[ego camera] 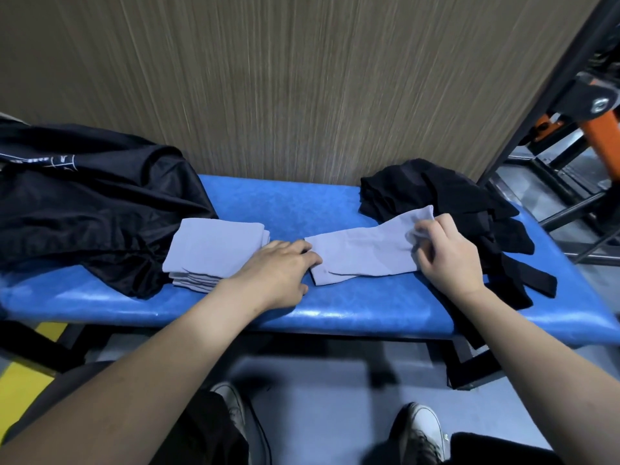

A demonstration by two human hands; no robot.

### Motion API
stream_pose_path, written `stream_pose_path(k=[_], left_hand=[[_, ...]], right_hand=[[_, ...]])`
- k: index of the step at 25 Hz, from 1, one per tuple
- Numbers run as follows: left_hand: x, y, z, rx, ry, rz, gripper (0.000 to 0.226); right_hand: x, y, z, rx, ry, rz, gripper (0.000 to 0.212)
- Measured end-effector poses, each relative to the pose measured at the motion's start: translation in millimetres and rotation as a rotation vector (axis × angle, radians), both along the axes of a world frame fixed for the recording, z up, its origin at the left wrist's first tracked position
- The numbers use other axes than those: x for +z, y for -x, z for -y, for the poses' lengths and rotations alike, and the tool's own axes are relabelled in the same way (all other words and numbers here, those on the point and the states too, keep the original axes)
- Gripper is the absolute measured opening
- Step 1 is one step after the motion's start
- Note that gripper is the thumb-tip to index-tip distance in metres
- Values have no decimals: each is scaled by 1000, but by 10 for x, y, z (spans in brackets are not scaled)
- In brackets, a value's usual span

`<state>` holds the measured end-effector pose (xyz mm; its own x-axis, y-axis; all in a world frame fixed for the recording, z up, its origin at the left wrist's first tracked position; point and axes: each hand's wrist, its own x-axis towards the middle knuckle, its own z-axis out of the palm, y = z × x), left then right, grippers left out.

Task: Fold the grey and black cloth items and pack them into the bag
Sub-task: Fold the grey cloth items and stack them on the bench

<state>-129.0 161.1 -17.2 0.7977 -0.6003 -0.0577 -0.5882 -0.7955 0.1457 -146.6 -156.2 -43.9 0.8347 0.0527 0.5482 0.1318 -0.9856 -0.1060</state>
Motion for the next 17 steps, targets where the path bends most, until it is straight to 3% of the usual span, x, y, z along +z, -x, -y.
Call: stream_pose_path(k=[5,10,17], left_hand=[[-42,-48,65,32,39,48,48],[-56,-81,173,118,100,142,41],[-66,-33,218,116,38,235,32]], right_hand=[[43,-254,70,130,145,37,19],[125,-215,46,118,92,-11,24],[335,130,-212,31,-355,-198,22]])
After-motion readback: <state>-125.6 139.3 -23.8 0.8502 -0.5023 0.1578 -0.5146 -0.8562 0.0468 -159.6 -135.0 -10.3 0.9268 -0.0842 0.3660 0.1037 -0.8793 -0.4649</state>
